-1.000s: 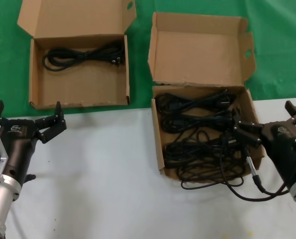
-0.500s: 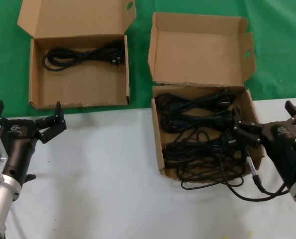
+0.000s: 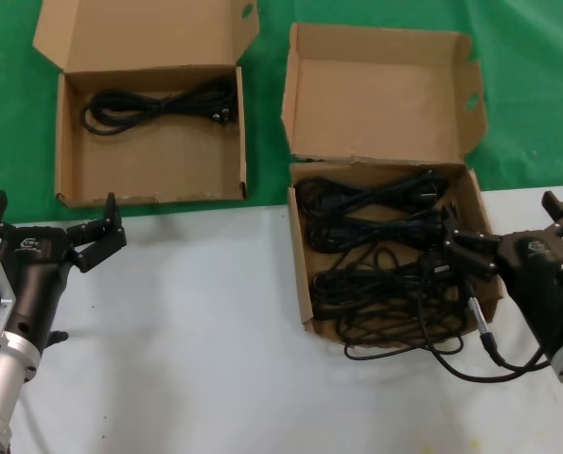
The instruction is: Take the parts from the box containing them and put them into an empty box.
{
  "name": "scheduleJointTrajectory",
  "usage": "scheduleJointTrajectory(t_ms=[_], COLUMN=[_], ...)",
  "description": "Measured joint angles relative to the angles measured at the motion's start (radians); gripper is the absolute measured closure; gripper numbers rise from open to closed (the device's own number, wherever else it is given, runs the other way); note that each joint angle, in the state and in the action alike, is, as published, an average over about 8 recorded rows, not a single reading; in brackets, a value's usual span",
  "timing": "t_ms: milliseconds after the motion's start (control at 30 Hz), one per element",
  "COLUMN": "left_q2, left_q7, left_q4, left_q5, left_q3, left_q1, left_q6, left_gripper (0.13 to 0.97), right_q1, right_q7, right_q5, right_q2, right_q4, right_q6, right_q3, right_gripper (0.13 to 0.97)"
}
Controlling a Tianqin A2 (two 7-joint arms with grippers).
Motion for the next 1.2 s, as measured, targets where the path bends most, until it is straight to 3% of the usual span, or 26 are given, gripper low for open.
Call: scheduleJointTrajectory(t_ms=[1200], left_q2=[0.0], left_q7=[0.0], left_q4=[0.0], left_q5=[0.0], left_q3=[0.0], left_q1=[0.0], left_q6=[0.0], left_gripper=[0.132], right_q1=[0.0], right_q7=[0.0], right_q5=[0.0], right_q2=[0.0], right_q4=[0.0], right_q6=[0.0], right_q3=[0.0], right_gripper=[0.129])
